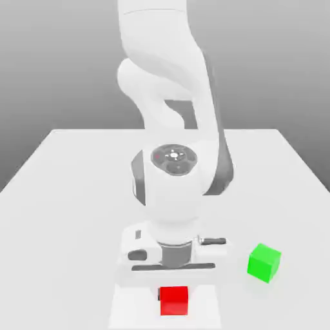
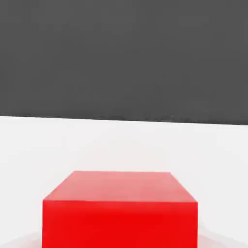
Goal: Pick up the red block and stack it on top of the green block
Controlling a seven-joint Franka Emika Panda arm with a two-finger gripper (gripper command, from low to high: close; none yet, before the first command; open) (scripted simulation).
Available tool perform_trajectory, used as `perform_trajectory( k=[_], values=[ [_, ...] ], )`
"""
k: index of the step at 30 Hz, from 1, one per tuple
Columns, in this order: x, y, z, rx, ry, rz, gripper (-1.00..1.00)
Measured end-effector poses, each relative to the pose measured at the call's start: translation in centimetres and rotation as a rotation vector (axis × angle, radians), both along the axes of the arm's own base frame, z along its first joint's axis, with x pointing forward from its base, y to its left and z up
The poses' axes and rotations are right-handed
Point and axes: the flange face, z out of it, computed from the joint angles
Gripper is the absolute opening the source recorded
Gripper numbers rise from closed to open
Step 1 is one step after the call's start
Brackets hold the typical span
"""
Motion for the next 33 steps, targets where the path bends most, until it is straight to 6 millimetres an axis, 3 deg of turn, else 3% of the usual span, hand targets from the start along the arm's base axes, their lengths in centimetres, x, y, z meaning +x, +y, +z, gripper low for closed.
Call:
perform_trajectory(
  k=[13, 29, 33],
  values=[
    [-0.4, 0.9, 1.5, 0.043, 0.049, 0.008, -1.00],
    [0.2, -0.1, 6.9, -0.013, -0.019, -0.001, -1.00],
    [-0.6, 3.7, 7.9, -0.020, -0.006, -0.049, -1.00]
  ],
)
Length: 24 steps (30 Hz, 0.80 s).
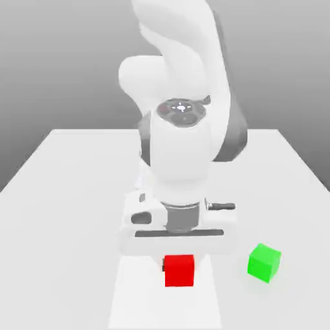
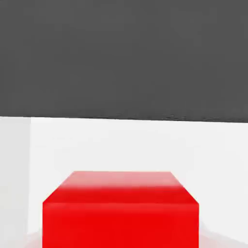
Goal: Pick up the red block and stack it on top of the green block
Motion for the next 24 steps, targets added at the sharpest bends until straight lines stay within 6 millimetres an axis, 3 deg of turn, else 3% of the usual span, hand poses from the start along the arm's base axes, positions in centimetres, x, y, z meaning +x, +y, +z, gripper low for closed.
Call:
perform_trajectory(
  k=[7, 15, 17, 24],
  values=[
    [-3.0, 8.1, 1.3, -0.008, 0.014, -0.084, -1.00],
    [-7.9, 15.0, 2.6, -0.006, -0.007, -0.210, -1.00],
    [-8.8, 15.9, 2.8, -0.002, -0.017, -0.245, -1.00],
    [-8.3, 15.9, 1.3, 0.000, -0.032, -0.276, -1.00]
  ],
)
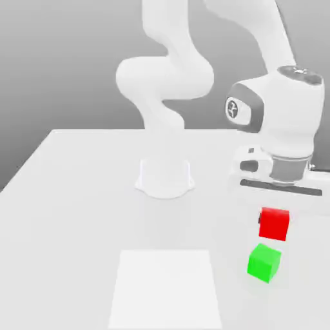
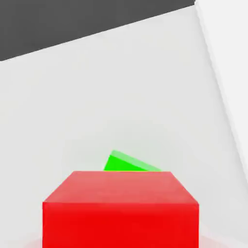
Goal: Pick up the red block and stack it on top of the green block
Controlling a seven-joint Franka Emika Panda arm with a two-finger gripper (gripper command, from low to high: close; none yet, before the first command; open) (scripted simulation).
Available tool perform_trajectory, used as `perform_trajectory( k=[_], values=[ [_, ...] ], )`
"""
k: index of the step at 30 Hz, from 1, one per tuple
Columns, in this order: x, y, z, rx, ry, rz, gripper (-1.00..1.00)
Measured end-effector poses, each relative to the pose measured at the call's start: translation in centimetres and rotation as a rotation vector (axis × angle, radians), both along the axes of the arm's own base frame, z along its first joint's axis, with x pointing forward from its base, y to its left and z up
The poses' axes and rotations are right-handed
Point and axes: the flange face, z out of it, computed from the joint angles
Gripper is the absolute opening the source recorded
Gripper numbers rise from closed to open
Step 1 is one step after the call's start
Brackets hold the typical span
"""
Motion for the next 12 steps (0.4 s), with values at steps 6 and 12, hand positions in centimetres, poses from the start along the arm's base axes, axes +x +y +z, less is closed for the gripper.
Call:
perform_trajectory(
  k=[6, 12],
  values=[
    [-0.1, 0.1, -2.8, 0.001, 0.002, 0.002, -1.00],
    [-0.6, 0.0, -4.9, 0.001, 0.010, 0.007, 1.00]
  ],
)
